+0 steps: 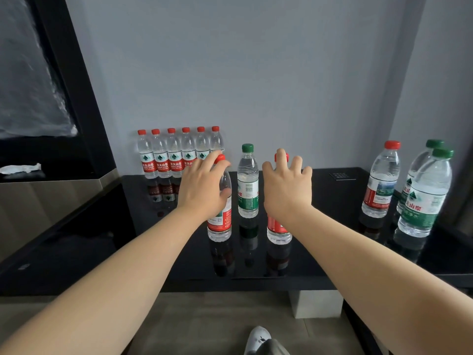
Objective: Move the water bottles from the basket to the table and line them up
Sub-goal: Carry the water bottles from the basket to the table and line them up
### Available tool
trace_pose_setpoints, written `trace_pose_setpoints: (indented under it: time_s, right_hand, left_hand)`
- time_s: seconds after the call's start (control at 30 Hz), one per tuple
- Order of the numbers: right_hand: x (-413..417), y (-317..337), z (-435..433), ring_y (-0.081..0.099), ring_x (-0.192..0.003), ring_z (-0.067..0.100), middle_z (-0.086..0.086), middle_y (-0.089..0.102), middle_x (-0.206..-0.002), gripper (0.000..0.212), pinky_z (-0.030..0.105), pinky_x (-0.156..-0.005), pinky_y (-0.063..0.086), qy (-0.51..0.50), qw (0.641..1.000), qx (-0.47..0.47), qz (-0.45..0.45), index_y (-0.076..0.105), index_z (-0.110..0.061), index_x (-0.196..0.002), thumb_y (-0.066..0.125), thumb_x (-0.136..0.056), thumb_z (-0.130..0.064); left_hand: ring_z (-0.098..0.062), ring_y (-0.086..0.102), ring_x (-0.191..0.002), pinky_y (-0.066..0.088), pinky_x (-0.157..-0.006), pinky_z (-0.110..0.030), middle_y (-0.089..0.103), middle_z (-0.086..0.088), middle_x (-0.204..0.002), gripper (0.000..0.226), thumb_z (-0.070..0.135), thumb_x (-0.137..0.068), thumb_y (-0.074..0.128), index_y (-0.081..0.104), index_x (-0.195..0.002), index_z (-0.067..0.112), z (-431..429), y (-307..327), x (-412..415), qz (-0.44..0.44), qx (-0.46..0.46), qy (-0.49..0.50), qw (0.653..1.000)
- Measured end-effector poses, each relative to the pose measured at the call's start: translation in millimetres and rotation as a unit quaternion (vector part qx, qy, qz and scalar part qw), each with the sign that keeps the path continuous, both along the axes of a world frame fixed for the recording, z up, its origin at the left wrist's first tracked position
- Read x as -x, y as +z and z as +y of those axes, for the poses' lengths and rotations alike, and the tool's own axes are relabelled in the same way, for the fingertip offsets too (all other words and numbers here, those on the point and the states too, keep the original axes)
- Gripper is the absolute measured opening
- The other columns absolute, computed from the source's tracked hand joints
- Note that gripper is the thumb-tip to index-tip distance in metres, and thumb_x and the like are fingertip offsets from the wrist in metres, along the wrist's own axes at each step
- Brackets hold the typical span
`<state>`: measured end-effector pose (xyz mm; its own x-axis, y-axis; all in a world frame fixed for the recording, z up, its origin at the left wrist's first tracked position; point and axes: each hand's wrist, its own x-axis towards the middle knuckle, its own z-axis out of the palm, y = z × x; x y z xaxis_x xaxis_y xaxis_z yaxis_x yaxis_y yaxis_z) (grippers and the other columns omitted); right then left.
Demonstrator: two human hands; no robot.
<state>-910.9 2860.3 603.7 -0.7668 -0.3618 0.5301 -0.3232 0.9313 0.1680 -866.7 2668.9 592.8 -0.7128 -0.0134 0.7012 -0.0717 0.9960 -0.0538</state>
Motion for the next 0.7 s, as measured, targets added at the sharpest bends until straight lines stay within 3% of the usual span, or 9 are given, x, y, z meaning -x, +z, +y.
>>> trace_pose_setpoints:
  time_s: [0.1, 0.2, 0.4, 0.7]
  right_hand:
    - [-1.3, 6.8, -1.8, 0.044, -0.113, 0.036, 0.011, 0.029, -0.147, 0.063, 0.039, -0.083, 0.039, -0.005, 1.000, -0.006, -0.014, 0.043, -0.020, -0.137, 0.069, -0.079, -0.020]
    - [-0.9, 11.8, -2.2, 0.047, -0.113, 0.036, 0.011, 0.031, -0.146, 0.063, 0.039, -0.081, 0.036, -0.003, 1.000, -0.014, -0.019, 0.042, -0.019, -0.139, 0.069, -0.083, -0.020]
    - [2.8, 15.9, 5.0, 0.044, -0.106, 0.034, 0.011, 0.022, -0.149, 0.062, 0.035, -0.069, 0.041, 0.047, 0.995, 0.035, -0.087, 0.044, -0.015, -0.137, 0.072, -0.083, -0.005]
    - [15.4, 9.0, 14.5, 0.052, -0.103, 0.038, 0.015, 0.021, -0.145, 0.067, 0.036, -0.064, 0.044, 0.053, 0.992, 0.084, -0.077, 0.041, -0.013, -0.136, 0.083, -0.083, -0.016]
  left_hand:
    - [-0.029, 0.051, -0.126, 0.040, -0.108, -0.051, 0.033, 0.003, -0.159, 0.061, 0.026, -0.079, 0.081, 0.057, -0.135, 0.026, -0.9, 5.0, 2.1, -0.029, -0.015, -0.013, 0.999]
    - [-0.026, 0.052, -0.125, 0.037, -0.112, -0.052, 0.027, 0.002, -0.161, 0.063, 0.017, -0.075, 0.080, 0.059, -0.134, 0.026, -1.0, 5.9, 3.1, -0.053, -0.032, -0.018, 0.998]
    - [-0.027, 0.062, -0.107, 0.052, -0.099, -0.048, 0.033, 0.002, -0.155, 0.052, 0.035, -0.082, 0.083, 0.061, -0.128, 0.022, -2.3, 6.6, 1.5, -0.036, -0.054, -0.041, 0.997]
    - [-0.020, 0.059, -0.092, 0.057, -0.085, -0.039, 0.031, 0.002, -0.148, 0.045, 0.029, -0.078, 0.088, 0.058, -0.112, 0.021, -0.6, 7.4, 0.8, -0.036, -0.072, -0.082, 0.993]
